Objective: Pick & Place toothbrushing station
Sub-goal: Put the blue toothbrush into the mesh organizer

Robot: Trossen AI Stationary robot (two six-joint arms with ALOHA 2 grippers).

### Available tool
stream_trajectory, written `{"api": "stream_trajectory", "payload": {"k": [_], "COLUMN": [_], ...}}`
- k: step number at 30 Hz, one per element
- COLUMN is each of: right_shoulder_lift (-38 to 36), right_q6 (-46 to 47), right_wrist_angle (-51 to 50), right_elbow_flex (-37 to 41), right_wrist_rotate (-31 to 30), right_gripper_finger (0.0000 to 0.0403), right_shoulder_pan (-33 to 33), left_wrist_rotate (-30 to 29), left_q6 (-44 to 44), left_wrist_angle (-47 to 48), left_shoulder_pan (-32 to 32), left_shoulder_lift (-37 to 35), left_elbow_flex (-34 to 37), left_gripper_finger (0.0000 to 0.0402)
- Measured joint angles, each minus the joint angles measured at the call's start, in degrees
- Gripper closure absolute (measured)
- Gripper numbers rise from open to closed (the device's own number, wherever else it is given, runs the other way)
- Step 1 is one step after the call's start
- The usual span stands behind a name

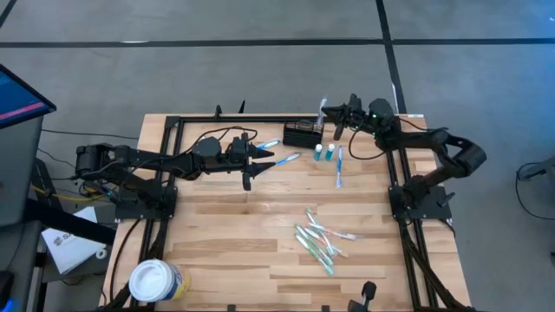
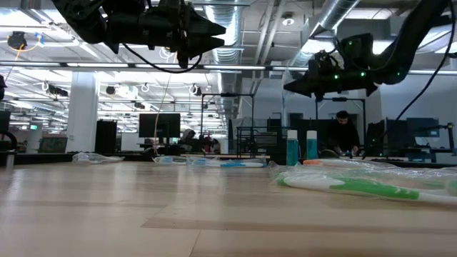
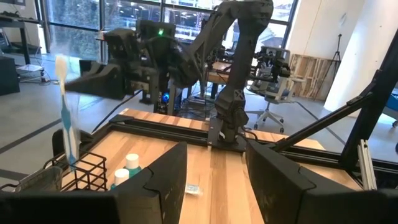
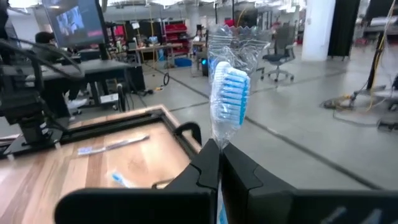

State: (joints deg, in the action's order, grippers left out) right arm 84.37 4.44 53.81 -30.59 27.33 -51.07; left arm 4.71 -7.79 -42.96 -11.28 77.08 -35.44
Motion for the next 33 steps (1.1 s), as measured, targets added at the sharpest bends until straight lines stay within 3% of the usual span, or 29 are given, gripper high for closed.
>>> {"api": "stream_trajectory", "payload": {"k": [19,33], "right_shoulder_lift": [10.6,11.6], "right_q6": [1.6,1.6], "right_wrist_angle": [7.1,6.6], "right_elbow_flex": [0.0,0.0], "right_wrist_rotate": [-0.2,1.1], "right_gripper_finger": [0.0403,0.0403], "right_shoulder_pan": [0.0,0.0], "left_wrist_rotate": [0.0,0.0], "left_q6": [0.0,0.0], "left_wrist_angle": [0.1,0.1], "left_shoulder_pan": [0.0,0.0], "left_shoulder_lift": [0.0,0.0], "left_elbow_flex": [0.0,0.0], "left_gripper_finger": [0.0245,0.0245]}}
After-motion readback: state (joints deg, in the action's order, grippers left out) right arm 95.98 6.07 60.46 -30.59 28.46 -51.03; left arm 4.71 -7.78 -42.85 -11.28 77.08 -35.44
